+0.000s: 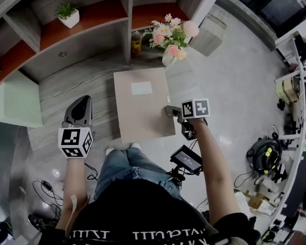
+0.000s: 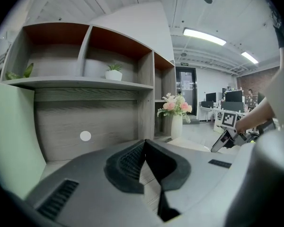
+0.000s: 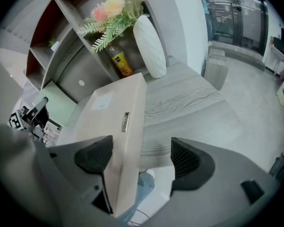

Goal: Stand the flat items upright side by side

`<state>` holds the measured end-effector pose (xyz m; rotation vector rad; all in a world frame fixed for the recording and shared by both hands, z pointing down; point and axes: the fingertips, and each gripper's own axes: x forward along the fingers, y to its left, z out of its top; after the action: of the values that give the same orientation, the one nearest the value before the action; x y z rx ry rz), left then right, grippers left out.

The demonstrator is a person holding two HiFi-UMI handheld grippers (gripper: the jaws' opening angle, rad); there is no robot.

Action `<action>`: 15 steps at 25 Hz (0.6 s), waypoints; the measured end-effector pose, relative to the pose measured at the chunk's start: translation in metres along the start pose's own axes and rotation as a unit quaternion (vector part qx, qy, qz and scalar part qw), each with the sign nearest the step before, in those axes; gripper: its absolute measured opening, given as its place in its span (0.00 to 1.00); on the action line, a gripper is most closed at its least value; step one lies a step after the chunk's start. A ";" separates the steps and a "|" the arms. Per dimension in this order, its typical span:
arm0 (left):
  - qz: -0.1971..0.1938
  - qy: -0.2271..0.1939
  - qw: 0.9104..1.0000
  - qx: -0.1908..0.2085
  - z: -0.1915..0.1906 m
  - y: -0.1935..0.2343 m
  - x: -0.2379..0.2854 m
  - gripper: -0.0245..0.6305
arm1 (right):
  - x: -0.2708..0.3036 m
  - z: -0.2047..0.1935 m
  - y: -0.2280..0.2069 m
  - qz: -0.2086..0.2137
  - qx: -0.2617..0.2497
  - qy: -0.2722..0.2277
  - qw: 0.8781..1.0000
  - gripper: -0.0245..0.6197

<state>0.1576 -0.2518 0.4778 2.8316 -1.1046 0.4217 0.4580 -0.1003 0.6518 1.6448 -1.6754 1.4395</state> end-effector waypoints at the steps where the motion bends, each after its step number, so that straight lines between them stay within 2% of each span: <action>1: -0.006 -0.001 1.000 0.001 0.000 -0.004 0.003 0.06 | -0.004 -0.006 -0.005 0.000 0.006 0.005 1.000 0.65; 5: -0.030 -0.001 1.000 0.008 0.001 -0.022 0.014 0.06 | -0.015 -0.036 -0.018 0.028 0.048 0.038 0.998 0.65; 8: -0.043 0.005 0.999 0.012 -0.002 -0.034 0.018 0.06 | -0.017 -0.052 -0.018 0.091 0.095 0.041 0.990 0.65; 11: -0.050 0.012 0.999 0.018 -0.007 -0.040 0.021 0.06 | -0.007 -0.061 -0.013 0.174 0.162 0.035 0.971 0.65; 15: -0.051 0.025 0.998 0.033 -0.012 -0.042 0.011 0.06 | 0.006 -0.080 0.019 0.288 0.176 0.058 0.939 0.65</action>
<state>0.1904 -0.2259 0.4938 2.9004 -0.9504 0.5266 0.4105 -0.0404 0.6810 1.2302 -2.0195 2.1751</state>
